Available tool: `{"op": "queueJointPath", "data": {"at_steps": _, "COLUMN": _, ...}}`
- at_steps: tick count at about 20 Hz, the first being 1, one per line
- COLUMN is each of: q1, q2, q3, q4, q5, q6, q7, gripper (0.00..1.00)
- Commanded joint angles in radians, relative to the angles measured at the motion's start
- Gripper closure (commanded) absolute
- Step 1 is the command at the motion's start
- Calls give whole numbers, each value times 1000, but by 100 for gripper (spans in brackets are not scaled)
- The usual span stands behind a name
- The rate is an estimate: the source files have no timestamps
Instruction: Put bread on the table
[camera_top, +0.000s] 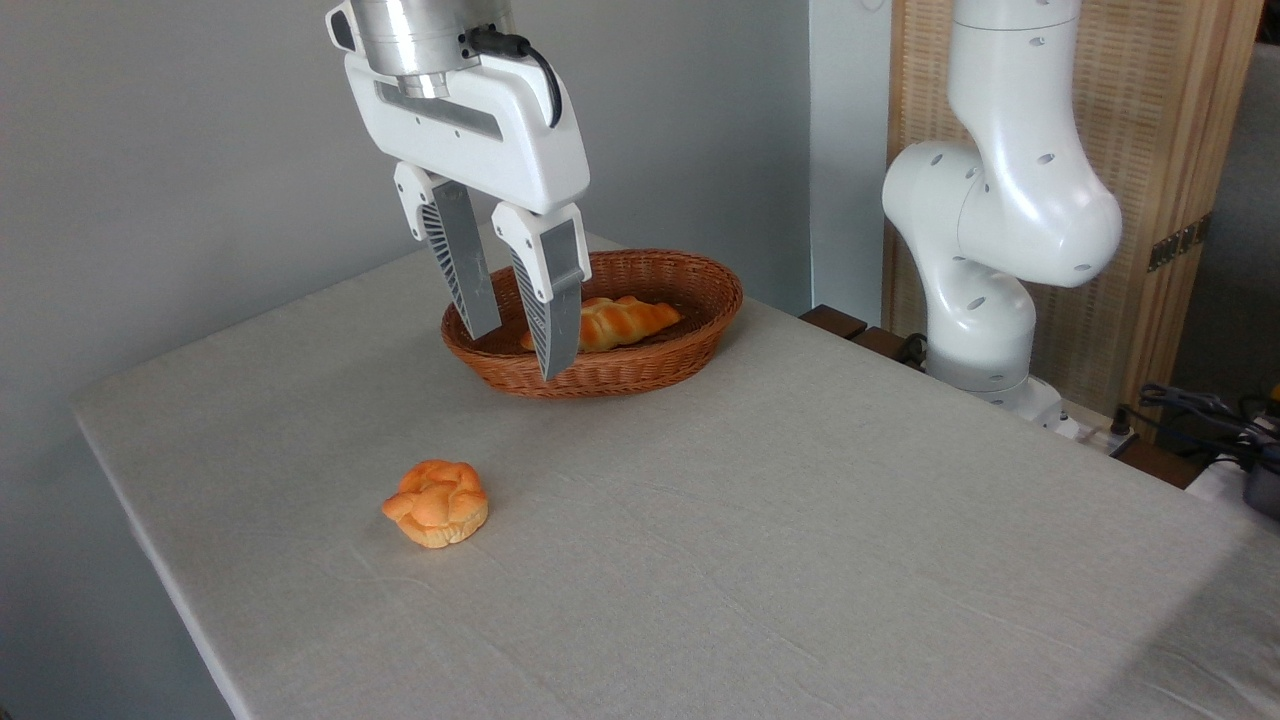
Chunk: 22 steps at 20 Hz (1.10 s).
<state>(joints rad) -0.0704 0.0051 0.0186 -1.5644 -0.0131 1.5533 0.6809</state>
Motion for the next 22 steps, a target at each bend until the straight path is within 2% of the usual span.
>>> {"op": "queueJointPath", "data": {"at_steps": 1, "q1": 6, "q2": 4, "q3": 9, "q4": 8, "q5": -30, "q6": 16, "q7": 6, "gripper": 0}}
{"op": "queueJointPath", "data": {"at_steps": 17, "q1": 0, "q2": -13, "q3": 0, "q4": -42, "q5": -31, "q6": 53, "q7": 2, "gripper": 0}}
{"op": "queueJointPath", "data": {"at_steps": 20, "q1": -14, "q2": -36, "q3": -14, "q4": -84, "q5": -80, "q6": 53, "q7": 2, "gripper": 0}}
{"op": "queueJointPath", "data": {"at_steps": 22, "q1": -32, "q2": -68, "q3": -14, "q4": -121, "q5": -96, "q6": 63, "q7": 3, "gripper": 0}}
